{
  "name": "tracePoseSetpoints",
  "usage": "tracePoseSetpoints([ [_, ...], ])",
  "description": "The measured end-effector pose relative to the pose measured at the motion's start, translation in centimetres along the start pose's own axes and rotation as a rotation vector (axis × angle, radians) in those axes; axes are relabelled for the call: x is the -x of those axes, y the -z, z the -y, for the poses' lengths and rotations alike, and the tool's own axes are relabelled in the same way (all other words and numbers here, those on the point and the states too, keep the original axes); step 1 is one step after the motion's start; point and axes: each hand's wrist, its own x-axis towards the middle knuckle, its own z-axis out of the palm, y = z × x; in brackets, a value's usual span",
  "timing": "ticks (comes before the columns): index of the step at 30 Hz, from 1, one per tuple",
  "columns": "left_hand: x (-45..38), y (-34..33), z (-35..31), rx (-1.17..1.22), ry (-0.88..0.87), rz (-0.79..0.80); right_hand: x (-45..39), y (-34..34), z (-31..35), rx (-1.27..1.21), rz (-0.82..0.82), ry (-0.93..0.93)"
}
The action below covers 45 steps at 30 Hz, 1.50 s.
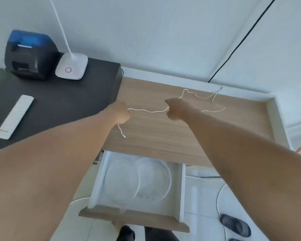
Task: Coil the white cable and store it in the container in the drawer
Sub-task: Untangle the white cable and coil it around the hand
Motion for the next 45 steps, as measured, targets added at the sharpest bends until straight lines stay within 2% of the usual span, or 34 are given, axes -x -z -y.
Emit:
tracePoseSetpoints([
  [4, -1.6, -4.1, 1.5, 0.077, 0.196, -0.094, -2.8, -2.6, -1.3, 0.221, -0.05, 0.101],
  [8, -3.1, -7.1, 2.0, 0.159, 0.377, -0.197, -5.1, -4.3, -2.8, 0.392, -0.072, 0.128],
  [11, -4.5, -8.0, 2.0, 0.463, 0.399, -0.204, -5.9, -4.7, -3.8, 0.428, -0.112, 0.141],
  [13, -5.0, -7.7, 1.6, 0.751, 0.401, -0.187, -6.0, -4.5, -4.2, 0.327, -0.115, 0.134],
  [14, -5.1, -7.3, 1.2, 0.814, 0.4, -0.181, -5.9, -4.3, -4.3, 0.24, -0.113, 0.124],
  [18, -5.3, -4.6, -1.1, 0.841, 0.322, -0.22, -5.0, -2.3, -4.8, -0.137, -0.137, 0.036],
  [21, -5.6, -1.5, -2.6, 0.925, 0.314, -0.301, -4.3, -0.3, -5.9, -0.231, -0.138, 0.002],
  [27, -5.3, 4.8, -1.8, 1.218, 0.39, -0.358, -2.6, 2.4, -11.1, -0.377, -0.098, 0.022],
  [30, -4.8, 6.2, -1.5, 1.303, 0.421, -0.38, -1.6, 2.8, -13.3, -0.514, -0.118, -0.026],
  [34, -4.3, 6.2, -2.2, 1.3, 0.433, -0.313, -1.0, 2.5, -13.2, -0.7, -0.251, -0.067],
  [36, -4.2, 5.9, -3.0, 1.261, 0.372, -0.248, -1.1, 2.5, -12.1, -0.653, -0.25, -0.033],
  [41, -4.1, 5.6, -4.7, 1.013, 0.161, -0.122, -1.3, 4.1, -7.8, -0.345, 0.044, 0.16],
  [45, -3.9, 6.1, -4.6, 0.905, 0.03, -0.009, -0.6, 6.4, -5.2, -0.405, 0.112, 0.161],
])
